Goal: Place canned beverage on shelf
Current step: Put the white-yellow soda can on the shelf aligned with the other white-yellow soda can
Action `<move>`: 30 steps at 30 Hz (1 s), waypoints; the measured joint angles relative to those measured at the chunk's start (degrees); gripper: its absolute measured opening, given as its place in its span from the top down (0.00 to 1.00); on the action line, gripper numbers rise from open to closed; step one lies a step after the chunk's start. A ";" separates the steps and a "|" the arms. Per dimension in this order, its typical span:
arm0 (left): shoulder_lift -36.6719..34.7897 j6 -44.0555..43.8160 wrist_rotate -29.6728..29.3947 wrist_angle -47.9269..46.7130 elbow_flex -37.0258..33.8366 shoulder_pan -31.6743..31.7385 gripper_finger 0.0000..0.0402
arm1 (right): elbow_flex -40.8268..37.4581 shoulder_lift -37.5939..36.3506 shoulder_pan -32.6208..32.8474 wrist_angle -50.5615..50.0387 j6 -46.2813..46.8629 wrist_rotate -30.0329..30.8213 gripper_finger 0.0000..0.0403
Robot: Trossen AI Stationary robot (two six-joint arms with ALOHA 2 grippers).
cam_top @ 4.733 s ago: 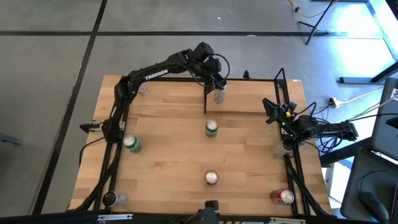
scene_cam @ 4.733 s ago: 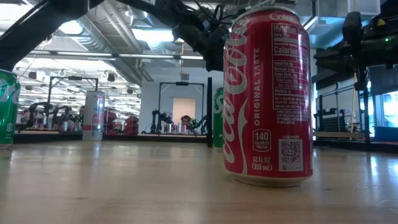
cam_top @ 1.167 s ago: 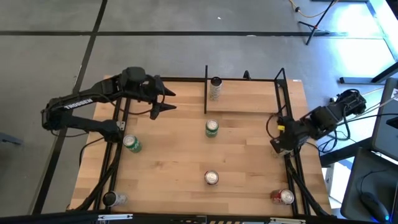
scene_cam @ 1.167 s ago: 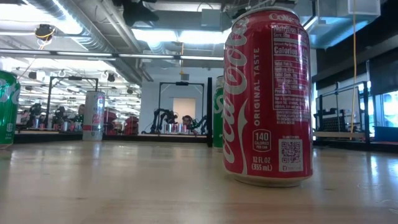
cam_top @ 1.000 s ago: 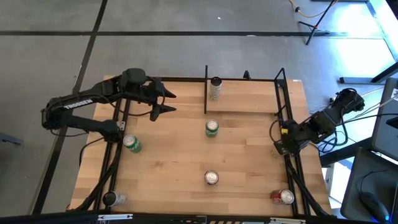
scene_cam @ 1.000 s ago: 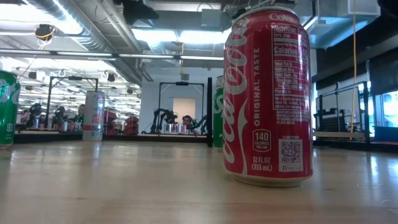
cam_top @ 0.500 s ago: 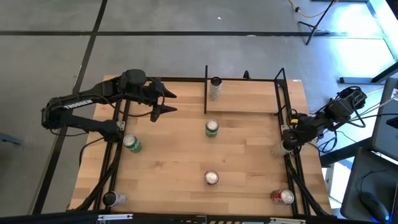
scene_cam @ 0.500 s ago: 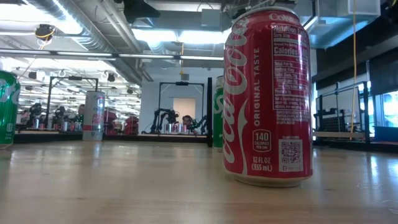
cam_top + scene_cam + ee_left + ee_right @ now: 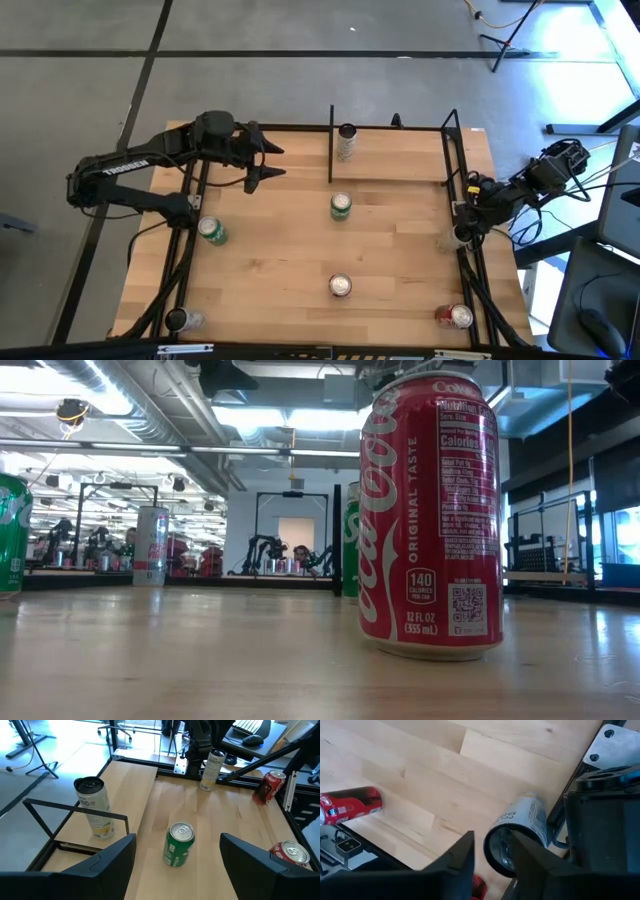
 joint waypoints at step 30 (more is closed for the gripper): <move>0.00 -1.53 0.44 -0.09 0.02 -0.55 0.32 | -12.03 4.29 0.00 9.39 -0.02 -11.30 0.24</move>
